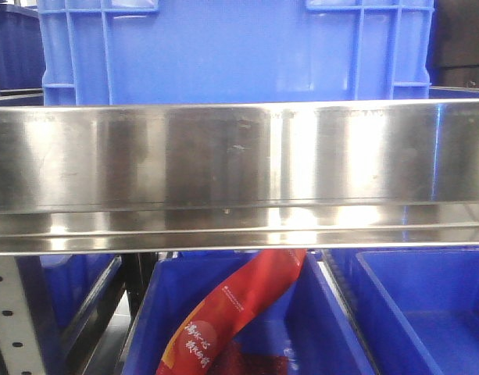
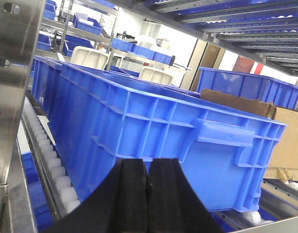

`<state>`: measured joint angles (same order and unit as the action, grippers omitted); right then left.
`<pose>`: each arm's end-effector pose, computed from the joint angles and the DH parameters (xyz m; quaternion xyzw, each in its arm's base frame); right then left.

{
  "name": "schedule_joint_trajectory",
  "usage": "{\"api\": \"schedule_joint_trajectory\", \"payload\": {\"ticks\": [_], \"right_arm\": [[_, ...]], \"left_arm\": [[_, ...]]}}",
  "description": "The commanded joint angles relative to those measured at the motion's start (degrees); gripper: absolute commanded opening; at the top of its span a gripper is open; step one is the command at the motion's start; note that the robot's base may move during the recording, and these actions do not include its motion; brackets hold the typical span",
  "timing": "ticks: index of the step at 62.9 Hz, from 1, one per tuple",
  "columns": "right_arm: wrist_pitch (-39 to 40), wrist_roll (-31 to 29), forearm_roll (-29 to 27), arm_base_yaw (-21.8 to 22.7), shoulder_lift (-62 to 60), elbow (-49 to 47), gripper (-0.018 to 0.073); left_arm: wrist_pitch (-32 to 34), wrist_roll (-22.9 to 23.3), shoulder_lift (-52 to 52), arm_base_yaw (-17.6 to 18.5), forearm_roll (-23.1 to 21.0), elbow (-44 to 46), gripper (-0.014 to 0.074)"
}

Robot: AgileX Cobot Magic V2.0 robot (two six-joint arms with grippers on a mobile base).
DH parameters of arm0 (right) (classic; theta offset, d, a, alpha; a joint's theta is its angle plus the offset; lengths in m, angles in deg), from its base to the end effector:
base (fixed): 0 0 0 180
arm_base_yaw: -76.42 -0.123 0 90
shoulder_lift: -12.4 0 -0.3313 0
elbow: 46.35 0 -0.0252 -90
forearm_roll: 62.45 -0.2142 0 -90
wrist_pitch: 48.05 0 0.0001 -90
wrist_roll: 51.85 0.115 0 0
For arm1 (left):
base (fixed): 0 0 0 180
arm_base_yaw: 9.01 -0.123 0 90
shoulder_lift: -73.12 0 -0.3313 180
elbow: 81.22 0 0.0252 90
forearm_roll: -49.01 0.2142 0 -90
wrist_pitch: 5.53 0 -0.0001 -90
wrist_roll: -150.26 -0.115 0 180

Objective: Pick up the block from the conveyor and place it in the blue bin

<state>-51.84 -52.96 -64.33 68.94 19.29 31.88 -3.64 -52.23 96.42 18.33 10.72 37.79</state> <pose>-0.0027 -0.0001 0.2082 -0.0418 0.6991 0.0521 0.7119 0.0192 -0.0074 0.3148 0.0589 0.6587 -0.2694 0.7000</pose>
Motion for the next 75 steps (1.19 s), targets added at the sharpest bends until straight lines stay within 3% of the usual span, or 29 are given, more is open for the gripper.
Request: {"api": "schedule_joint_trajectory", "payload": {"ticks": [1, 10, 16, 20, 26, 28, 30, 38, 49, 60, 75], "right_arm": [[1.31, 0.05, -0.14, 0.38, -0.2, 0.08, -0.0162], [1.31, 0.05, -0.14, 0.38, -0.2, 0.08, -0.0162], [1.31, 0.05, -0.14, 0.38, -0.2, 0.08, -0.0162], [1.31, 0.05, -0.14, 0.38, -0.2, 0.08, -0.0162], [1.31, 0.05, -0.14, 0.38, -0.2, 0.08, -0.0162], [1.31, 0.05, -0.14, 0.38, -0.2, 0.08, -0.0162], [1.31, 0.05, -0.14, 0.38, -0.2, 0.08, -0.0162], [1.31, 0.05, -0.14, 0.38, -0.2, 0.08, -0.0162], [1.31, 0.05, -0.14, 0.38, -0.2, 0.08, -0.0162], [1.31, 0.05, -0.14, 0.38, -0.2, 0.08, -0.0162], [1.31, 0.05, -0.14, 0.38, -0.2, 0.08, -0.0162]], "left_arm": [[0.66, 0.1, -0.35, -0.3, 0.19, -0.08, -0.0111], [0.66, 0.1, -0.35, -0.3, 1.3, -0.08, -0.0111], [1.2, 1.85, -0.35, -1.55, 9.09, -1.97, -0.0111], [1.58, 9.3, -0.6, -3.45, 17.69, -3.67, -0.0111], [4.33, 26.32, -1.11, -7.27, 34.67, -7.11, -0.0111], [5.67, 29.46, -1.37, -8.72, 38.28, -8.29, -0.0111], [6.98, 29.82, -1.62, -10.26, 40.29, -9.5, -0.0111], [8.92, 29.82, -4.51, -17.97, 40.3, -14.3, -0.0111], [7.44, 29.7, -10.93, -25.07, 43.26, -17.32, -0.0111], [0.58, 29.7, -16.61, -28.17, 43.44, -17.32, -0.0111], [0.69, 29.7, -16.61, -28.7, 43.02, -17.32, -0.0111]]}}
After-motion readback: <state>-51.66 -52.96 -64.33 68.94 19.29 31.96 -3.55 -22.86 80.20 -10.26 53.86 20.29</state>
